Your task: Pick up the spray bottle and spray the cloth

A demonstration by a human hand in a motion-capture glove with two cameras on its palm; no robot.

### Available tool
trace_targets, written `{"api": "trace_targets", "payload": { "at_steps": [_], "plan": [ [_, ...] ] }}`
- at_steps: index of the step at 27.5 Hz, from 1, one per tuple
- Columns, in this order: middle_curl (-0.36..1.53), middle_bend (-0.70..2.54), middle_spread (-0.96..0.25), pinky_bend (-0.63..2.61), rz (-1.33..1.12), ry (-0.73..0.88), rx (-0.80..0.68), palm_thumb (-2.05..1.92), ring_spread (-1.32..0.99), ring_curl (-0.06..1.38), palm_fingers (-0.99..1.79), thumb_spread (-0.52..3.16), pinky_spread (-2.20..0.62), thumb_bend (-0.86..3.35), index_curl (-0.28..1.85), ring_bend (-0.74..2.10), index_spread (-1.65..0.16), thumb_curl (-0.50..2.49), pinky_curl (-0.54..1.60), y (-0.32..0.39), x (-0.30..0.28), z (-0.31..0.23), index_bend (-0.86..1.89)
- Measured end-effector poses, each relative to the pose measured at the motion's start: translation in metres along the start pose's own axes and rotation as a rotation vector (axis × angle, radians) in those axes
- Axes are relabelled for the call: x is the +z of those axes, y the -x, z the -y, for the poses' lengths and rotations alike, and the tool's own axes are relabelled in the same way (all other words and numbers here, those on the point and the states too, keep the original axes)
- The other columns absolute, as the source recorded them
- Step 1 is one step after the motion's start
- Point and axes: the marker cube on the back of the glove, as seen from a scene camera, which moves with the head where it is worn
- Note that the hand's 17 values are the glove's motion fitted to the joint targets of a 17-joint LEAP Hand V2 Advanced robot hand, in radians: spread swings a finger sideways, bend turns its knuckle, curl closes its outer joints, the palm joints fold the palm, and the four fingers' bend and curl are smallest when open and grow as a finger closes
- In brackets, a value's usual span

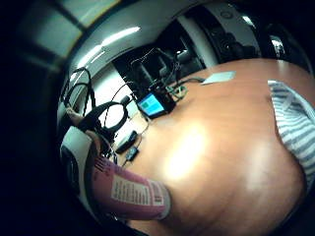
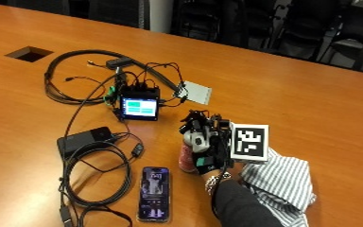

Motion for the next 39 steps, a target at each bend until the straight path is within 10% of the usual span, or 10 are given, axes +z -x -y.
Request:
{"api": "trace_targets", "payload": {
  "at_steps": [13,39],
  "plan": [
    [0.43,0.38,-0.12,0.46,-0.015,0.179,0.039,0.45,-0.12,0.43,0.55,1.32,0.03,-0.05,0.43,0.56,-0.29,0.34,0.40,0.062,-0.004,-0.001,0.04],
    [0.38,0.30,-0.10,0.17,-0.427,0.733,-0.230,0.38,-0.07,0.32,0.68,1.17,0.25,-0.02,0.37,0.30,-0.32,0.28,0.30,0.160,-0.162,-0.061,0.17]
  ]
}}
